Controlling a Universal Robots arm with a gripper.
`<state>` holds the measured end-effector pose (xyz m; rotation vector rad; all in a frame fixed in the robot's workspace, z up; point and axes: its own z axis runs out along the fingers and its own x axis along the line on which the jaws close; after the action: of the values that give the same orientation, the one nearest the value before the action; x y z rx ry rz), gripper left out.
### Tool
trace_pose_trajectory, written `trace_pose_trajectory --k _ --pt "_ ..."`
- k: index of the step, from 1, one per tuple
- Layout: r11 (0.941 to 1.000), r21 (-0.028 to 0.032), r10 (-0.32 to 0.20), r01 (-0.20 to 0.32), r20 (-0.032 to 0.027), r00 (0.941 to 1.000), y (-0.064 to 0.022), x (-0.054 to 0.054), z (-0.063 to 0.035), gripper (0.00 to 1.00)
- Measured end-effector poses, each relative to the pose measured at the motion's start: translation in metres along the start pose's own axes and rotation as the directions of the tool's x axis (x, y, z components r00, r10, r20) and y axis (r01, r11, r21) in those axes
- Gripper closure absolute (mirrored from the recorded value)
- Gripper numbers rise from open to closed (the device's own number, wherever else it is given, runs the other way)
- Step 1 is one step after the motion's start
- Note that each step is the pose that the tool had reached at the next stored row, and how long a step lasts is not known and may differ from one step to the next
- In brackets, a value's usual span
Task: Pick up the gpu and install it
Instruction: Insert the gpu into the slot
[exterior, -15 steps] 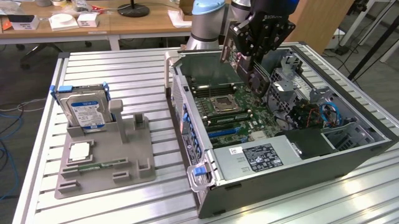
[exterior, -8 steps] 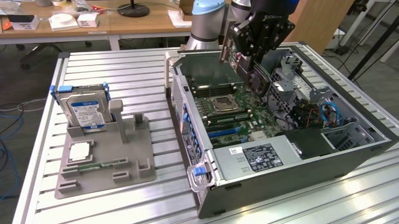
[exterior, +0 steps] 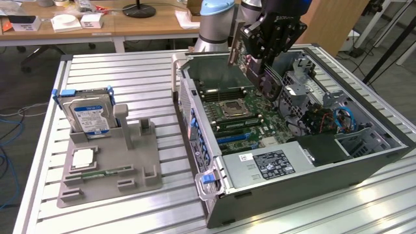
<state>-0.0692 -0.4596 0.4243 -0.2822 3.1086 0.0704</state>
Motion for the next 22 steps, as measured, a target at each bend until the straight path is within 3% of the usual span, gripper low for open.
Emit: trace_pose_trajectory --k 22 --pt "0.998 -0.0016 -0.064 0.064 -0.0027 0.998 0.0 0.0 0.0 0.74"
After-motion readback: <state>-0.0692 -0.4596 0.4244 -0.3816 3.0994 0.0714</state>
